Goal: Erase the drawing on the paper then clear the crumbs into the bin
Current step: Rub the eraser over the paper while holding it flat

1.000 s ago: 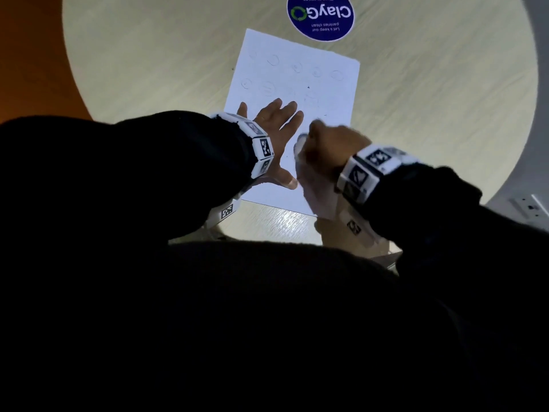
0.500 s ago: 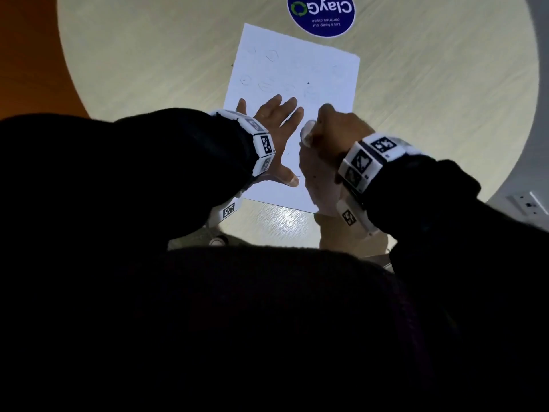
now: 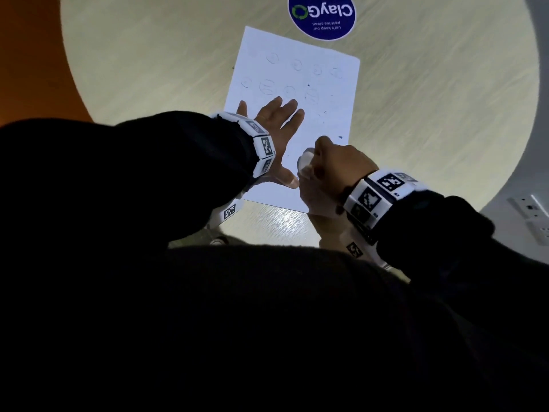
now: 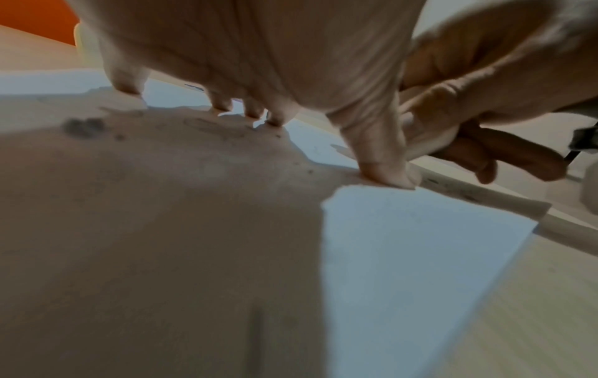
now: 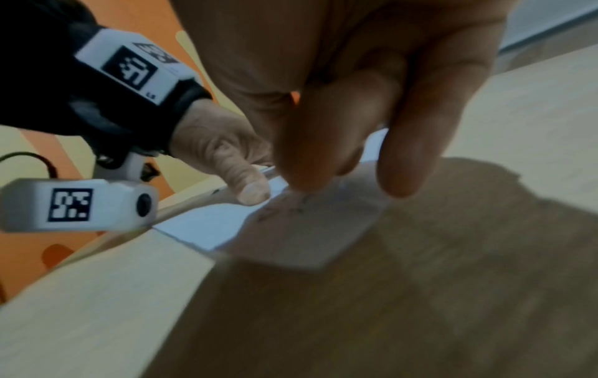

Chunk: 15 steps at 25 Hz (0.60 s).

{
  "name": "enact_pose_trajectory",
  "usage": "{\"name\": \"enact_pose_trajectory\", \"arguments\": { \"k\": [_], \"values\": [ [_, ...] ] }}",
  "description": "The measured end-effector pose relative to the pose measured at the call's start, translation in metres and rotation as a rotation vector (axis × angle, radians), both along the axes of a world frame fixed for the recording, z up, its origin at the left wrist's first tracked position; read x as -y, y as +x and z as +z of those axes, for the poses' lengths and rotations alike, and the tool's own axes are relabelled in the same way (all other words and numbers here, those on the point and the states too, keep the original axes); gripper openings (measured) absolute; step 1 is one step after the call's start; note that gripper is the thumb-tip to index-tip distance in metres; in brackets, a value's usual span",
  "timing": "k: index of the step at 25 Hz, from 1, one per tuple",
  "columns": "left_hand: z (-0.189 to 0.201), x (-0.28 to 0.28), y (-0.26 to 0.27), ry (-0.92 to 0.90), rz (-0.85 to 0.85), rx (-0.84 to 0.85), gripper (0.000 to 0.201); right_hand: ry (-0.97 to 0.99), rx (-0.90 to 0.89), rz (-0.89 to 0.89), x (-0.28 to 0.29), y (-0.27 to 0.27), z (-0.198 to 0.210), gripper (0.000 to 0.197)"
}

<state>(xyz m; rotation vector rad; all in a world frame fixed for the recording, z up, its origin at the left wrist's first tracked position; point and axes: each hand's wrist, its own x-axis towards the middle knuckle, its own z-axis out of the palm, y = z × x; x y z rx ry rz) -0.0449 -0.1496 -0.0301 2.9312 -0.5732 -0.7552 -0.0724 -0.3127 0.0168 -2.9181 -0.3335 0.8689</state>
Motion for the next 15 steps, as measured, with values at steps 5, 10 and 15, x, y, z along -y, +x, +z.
{"name": "enact_pose_trajectory", "arguments": {
  "k": [5,10,15],
  "values": [
    [0.006,0.004,0.001,0.026,0.011,-0.011,0.123,0.120,0.159,-0.143,-0.004,0.036,0.005,0.030],
    [0.006,0.003,-0.001,0.018,0.016,-0.011,0.124,0.065,0.106,-0.077,0.002,-0.007,0.001,0.031],
    [0.009,0.005,-0.001,0.028,0.023,-0.015,0.123,0.118,0.120,-0.190,-0.003,0.035,0.007,0.028]
  ]
}}
